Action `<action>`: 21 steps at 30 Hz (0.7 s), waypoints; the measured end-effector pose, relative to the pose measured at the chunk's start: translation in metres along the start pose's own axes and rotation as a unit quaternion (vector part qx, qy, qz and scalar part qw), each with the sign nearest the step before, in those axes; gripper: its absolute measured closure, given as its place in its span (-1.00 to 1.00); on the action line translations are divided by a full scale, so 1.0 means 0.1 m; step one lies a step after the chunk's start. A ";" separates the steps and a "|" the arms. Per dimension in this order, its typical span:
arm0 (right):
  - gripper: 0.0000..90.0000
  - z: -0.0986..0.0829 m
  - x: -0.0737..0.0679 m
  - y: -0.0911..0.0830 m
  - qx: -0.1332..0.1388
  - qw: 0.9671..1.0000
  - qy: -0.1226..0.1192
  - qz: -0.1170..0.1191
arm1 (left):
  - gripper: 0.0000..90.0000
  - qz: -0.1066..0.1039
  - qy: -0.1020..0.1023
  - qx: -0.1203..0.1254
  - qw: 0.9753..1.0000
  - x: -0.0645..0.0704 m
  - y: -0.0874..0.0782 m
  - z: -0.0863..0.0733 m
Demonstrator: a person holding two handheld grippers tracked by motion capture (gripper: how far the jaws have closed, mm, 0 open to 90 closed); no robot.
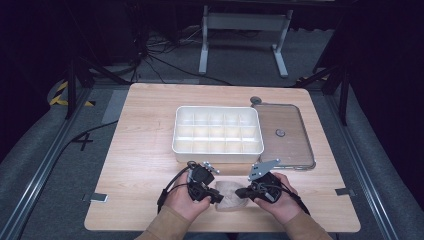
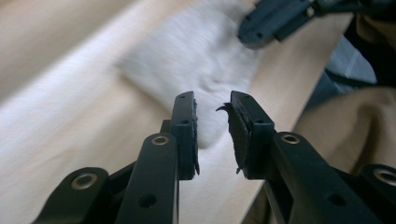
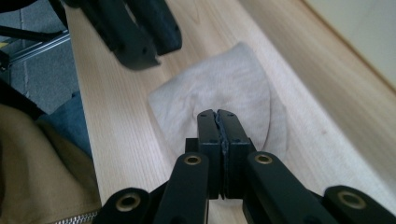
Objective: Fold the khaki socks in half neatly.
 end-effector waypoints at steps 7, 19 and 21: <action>0.99 0.07 -0.01 0.00 0.025 1.000 -0.001 -0.018 | 0.54 0.032 -0.016 0.033 0.999 -0.12 -0.08 -0.06; 0.95 0.07 -0.06 0.11 0.044 0.998 0.003 -0.036 | 0.27 0.069 -0.041 0.033 0.996 -0.24 0.00 -0.08; 0.94 0.07 -0.05 0.14 0.045 0.998 0.003 -0.040 | 0.26 0.070 -0.043 0.029 0.996 -0.27 0.02 -0.09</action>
Point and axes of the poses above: each handheld gripper's, and its own axes: y roughly forward along the jaws, z roughly out of its top, x roughly to its right, the point moved 2 cm from there along y, roughly forward along the jaws, and after that the axes turned 11 degrees about -x, right-handed, at the moved point
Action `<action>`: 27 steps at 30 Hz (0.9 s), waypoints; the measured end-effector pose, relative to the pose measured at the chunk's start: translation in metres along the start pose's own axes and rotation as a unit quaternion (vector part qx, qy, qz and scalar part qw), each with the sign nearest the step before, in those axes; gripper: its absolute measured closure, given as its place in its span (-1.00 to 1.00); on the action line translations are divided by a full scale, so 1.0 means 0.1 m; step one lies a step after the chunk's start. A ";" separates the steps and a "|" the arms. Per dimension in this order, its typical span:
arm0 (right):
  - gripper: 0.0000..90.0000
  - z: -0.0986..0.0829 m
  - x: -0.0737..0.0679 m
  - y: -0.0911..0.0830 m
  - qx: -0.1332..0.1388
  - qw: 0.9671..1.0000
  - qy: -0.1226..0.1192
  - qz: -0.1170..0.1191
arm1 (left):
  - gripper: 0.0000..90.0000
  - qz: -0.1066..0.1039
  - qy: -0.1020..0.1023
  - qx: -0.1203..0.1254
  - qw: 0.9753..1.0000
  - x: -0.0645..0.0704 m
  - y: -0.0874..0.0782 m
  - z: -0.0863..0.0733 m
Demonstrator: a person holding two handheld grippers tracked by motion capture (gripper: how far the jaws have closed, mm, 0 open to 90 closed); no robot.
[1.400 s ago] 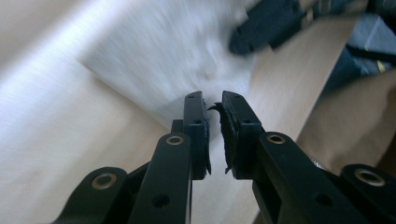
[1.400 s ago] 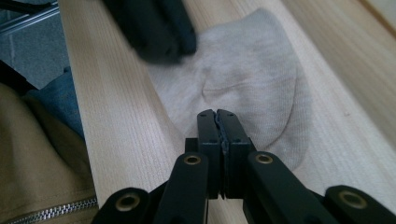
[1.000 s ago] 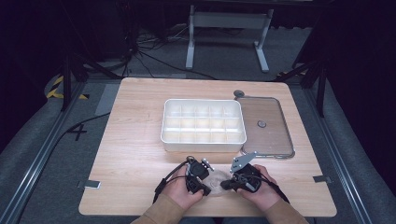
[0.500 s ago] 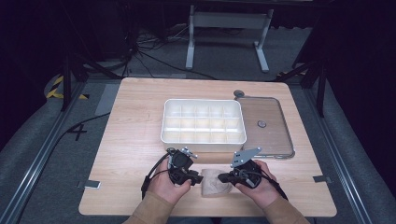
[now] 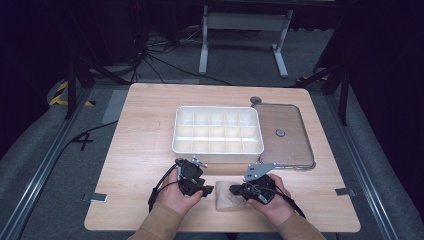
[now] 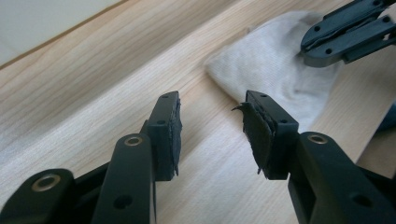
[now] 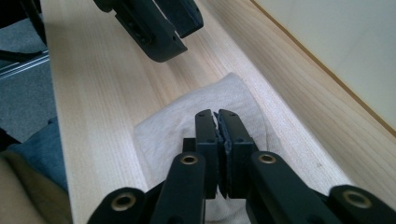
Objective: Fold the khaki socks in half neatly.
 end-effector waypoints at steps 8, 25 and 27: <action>0.97 -0.06 0.05 0.13 -0.018 1.000 -0.004 -0.025 | 0.21 0.009 0.039 0.005 0.999 -0.01 0.05 -0.01; 0.98 -0.11 0.08 0.14 -0.014 1.000 0.003 -0.015 | 0.44 0.003 0.091 -0.015 0.996 0.13 0.19 0.02; 0.98 -0.12 0.08 0.13 -0.013 1.000 0.001 -0.016 | 0.39 -0.021 0.065 -0.011 0.998 0.16 0.18 0.03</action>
Point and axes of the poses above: each handheld gripper's, and its own axes: y roughly forward along the jaws, z roughly out of its top, x roughly to its right, the point moved 2 cm from there along y, roughly forward along the jaws, and after that the axes turned 11 degrees about -x, right-handed, at the moved point
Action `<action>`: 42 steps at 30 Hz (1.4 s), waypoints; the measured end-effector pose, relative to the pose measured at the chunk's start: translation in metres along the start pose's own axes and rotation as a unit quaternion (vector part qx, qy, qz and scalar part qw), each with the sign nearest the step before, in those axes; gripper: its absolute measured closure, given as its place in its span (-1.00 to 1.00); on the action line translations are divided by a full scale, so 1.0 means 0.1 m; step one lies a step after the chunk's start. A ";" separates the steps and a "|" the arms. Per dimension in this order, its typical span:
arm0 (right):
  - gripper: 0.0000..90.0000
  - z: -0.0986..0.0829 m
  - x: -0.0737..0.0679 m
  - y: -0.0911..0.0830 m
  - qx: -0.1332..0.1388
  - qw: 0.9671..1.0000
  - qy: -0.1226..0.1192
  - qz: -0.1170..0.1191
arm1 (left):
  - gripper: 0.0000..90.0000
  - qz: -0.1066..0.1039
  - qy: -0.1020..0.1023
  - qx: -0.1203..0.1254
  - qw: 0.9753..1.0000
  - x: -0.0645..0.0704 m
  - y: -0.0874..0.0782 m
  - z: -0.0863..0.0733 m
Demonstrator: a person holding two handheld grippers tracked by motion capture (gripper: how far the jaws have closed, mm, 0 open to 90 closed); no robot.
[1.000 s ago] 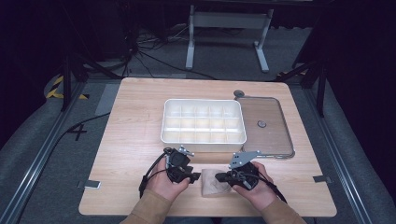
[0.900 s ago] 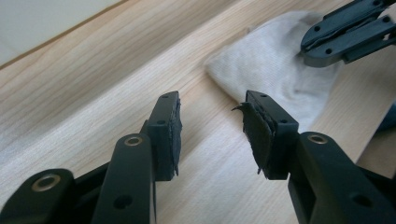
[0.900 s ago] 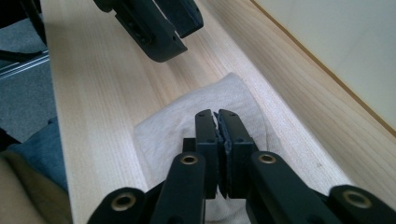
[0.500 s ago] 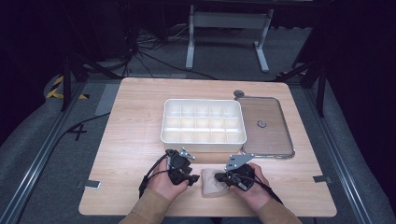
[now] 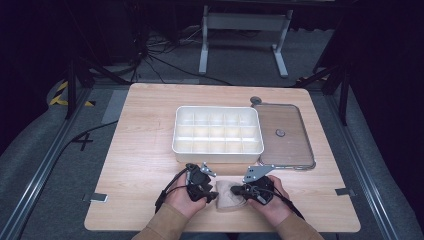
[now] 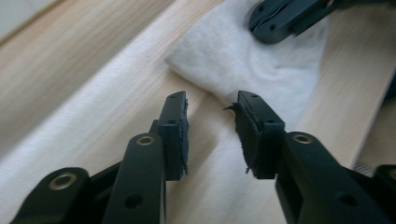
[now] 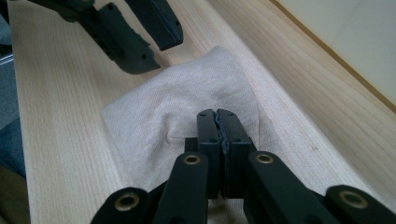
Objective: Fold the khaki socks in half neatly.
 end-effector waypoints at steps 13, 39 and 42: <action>0.98 0.00 -0.01 0.00 0.002 1.000 -0.002 -0.004 | 0.49 -0.067 -0.027 -0.046 0.996 0.10 0.07 0.02; 0.98 0.00 -0.04 0.00 -0.002 1.000 -0.008 -0.011 | 0.48 -0.085 -0.044 -0.009 0.995 0.02 -0.03 0.06; 0.98 -0.01 -0.04 0.00 -0.002 1.000 -0.007 -0.012 | 0.50 -0.095 -0.050 -0.012 0.994 0.01 0.03 0.10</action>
Point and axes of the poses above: each handheld gripper's, and its own axes: y roughly forward along the jaws, z roughly out of its top, x roughly to its right, the point moved 2 cm from there along y, roughly forward along the jaws, and after that the axes turned 11 degrees about -x, right-handed, at the moved point
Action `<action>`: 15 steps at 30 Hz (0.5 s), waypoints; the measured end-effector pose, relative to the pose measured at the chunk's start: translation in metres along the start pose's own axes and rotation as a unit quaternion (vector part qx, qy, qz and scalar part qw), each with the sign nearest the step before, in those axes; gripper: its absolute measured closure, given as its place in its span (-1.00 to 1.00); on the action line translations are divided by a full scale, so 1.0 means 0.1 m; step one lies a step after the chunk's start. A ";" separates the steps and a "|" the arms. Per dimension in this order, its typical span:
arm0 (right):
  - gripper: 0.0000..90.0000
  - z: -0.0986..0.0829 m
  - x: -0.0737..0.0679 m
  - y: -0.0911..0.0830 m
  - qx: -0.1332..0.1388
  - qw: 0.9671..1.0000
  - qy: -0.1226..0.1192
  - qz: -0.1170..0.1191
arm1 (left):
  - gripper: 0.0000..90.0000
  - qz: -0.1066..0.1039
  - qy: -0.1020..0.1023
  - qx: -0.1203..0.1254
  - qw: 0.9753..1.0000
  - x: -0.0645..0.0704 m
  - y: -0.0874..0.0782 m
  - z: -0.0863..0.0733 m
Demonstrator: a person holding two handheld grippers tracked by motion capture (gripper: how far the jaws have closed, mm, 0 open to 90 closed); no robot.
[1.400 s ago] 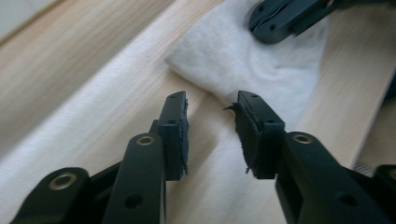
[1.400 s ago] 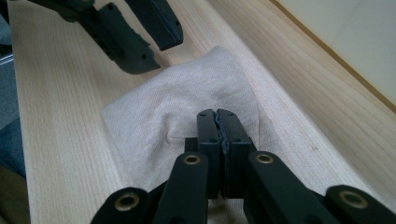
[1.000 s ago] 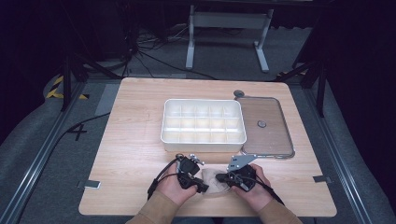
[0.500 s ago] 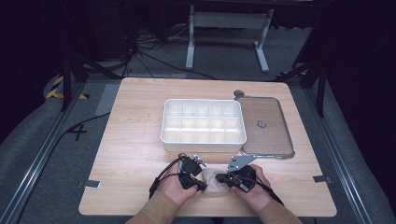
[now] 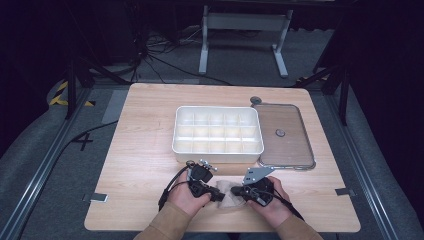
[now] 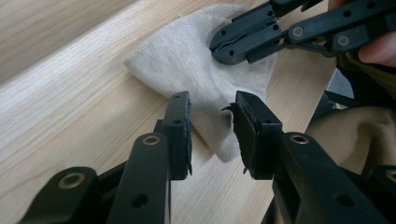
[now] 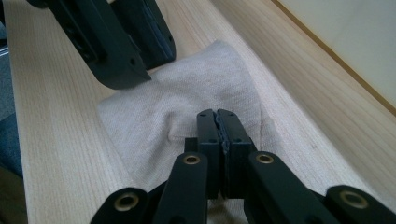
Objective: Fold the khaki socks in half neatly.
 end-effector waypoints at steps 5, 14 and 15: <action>0.98 -0.01 -0.01 0.00 0.001 1.000 -0.001 -0.002 | 0.88 -0.003 0.003 -0.003 1.000 0.02 0.02 0.03; 0.98 -0.01 -0.05 0.00 0.000 1.000 -0.001 -0.012 | 0.97 0.028 0.065 0.032 0.997 0.20 -0.04 0.10; 0.98 0.00 -0.07 0.00 -0.003 1.000 -0.003 -0.016 | 0.97 0.029 0.067 0.035 0.997 0.22 -0.03 0.10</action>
Point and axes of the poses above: each handheld gripper's, and its own axes: y roughly forward along the jaws, z roughly out of its top, x roughly to its right, the point moved 2 cm from there along y, roughly forward along the jaws, and after that the axes turned 11 degrees about -x, right-handed, at the moved point
